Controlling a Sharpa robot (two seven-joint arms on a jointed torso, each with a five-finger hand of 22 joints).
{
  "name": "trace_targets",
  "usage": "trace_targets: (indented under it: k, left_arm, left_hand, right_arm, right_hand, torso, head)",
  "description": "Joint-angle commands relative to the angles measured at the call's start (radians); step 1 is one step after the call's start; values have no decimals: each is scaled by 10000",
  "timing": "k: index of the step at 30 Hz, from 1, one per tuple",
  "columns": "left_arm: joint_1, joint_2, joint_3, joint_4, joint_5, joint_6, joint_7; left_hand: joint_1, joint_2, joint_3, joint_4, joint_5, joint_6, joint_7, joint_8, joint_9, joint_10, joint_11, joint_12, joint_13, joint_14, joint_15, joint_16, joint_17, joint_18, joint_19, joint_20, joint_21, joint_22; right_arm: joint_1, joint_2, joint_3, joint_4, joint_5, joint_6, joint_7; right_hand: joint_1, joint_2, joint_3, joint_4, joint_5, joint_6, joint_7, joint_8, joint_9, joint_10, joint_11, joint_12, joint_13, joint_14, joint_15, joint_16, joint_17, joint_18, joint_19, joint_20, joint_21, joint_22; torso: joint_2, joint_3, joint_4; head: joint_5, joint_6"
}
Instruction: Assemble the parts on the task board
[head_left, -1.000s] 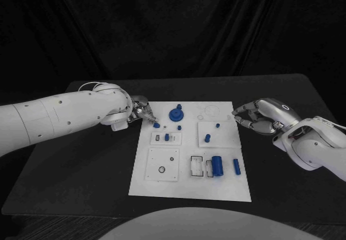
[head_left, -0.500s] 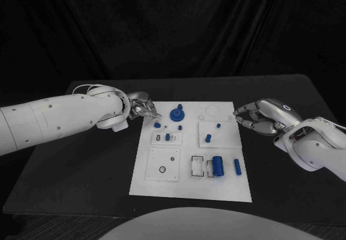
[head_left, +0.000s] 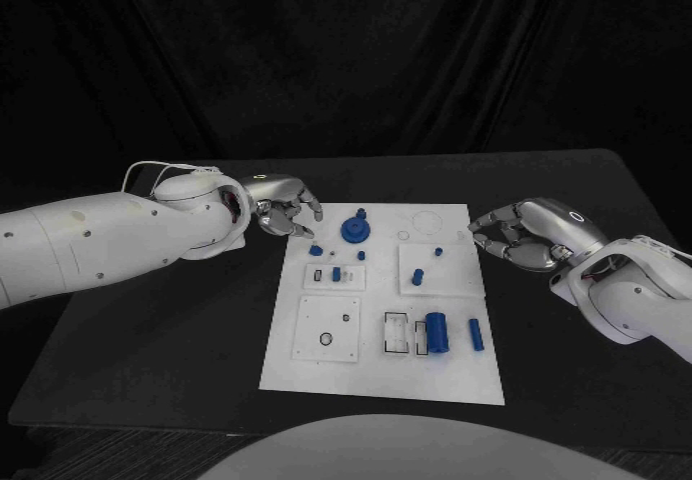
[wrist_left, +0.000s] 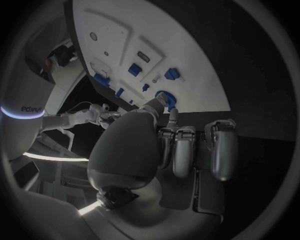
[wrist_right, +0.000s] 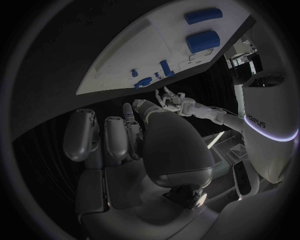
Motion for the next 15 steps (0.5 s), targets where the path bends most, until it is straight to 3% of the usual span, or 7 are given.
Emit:
trace_targets:
  k: [1, 15]
  left_arm:
    - [-69, -33, 4, -27, -2019, 3, 747]
    - [-454, 199, 2, -306, -2692, 199, 518]
  left_hand:
    - [77, -56, -93, -7, -78, -151, -7, -54, -390, 871, -19, 72, 2486, 1039, 6, -8, 2634, -40, 125, 4, 118, 2189]
    - [-10, -56, -380, 175, -93, 749, 78, 80, -1311, 889, 164, 81, 2499, 1039, 108, -8, 2634, -94, 287, 68, 294, 2263]
  right_arm:
    - [-51, -6, 4, -6, -12, 43, -107]
    - [-127, 9, 4, -18, -12, 65, -77]
  right_hand:
    - [38, -13, -7, -55, 33, 4, 37, -21, -9, -73, 16, -33, -235, 241, 35, -31, 9, 170, 114, 42, -57, 1529]
    - [29, -23, -11, -58, 23, 3, 38, -23, -10, -72, 17, -34, -235, 240, 36, -37, 1, 170, 113, 43, -63, 1527]
  torso:
    - [17, -6, 14]
    - [13, -37, 38]
  head:
    - [31, -1]
    - [13, -1]
